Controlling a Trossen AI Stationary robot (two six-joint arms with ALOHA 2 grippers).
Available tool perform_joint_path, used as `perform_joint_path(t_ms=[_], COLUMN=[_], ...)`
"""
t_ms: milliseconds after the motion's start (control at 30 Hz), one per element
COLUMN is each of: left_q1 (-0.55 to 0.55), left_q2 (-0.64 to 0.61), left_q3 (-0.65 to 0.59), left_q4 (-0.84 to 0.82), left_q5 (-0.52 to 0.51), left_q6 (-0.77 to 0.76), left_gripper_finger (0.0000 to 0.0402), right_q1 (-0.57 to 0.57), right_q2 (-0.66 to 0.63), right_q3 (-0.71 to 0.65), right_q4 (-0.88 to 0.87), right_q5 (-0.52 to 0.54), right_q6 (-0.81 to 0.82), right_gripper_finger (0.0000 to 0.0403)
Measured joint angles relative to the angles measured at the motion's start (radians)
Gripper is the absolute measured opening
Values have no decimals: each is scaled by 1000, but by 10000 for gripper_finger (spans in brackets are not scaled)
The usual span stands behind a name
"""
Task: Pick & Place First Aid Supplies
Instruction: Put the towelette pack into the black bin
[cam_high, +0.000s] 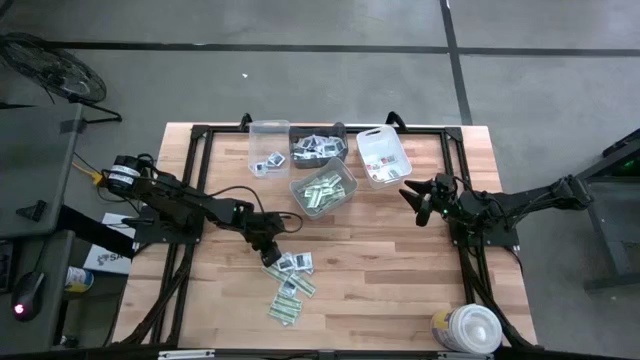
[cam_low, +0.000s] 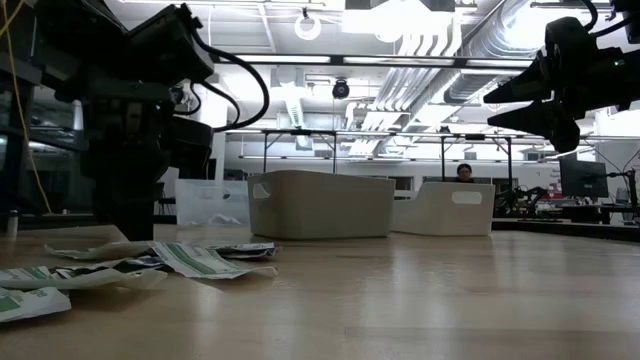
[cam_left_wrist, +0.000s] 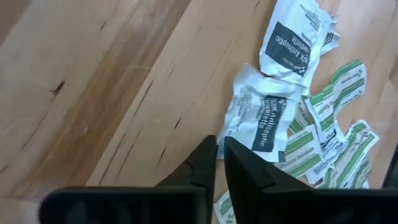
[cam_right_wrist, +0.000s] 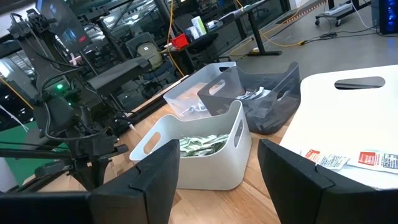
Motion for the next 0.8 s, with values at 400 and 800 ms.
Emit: perform_joint_path(t_ms=[400,800], left_q1=[0,-3], left_q2=[-8,-117], left_q3=[0,29], left_q4=[-6,-96], left_q5=[-3,-86], left_q6=[98,137], left_gripper_finger=[2,0], right_q1=[0,0], right_q2=[0,0], right_q3=[0,0], right_q4=[0,0], right_q5=[0,0], right_q6=[0,0], right_gripper_finger=[211,211])
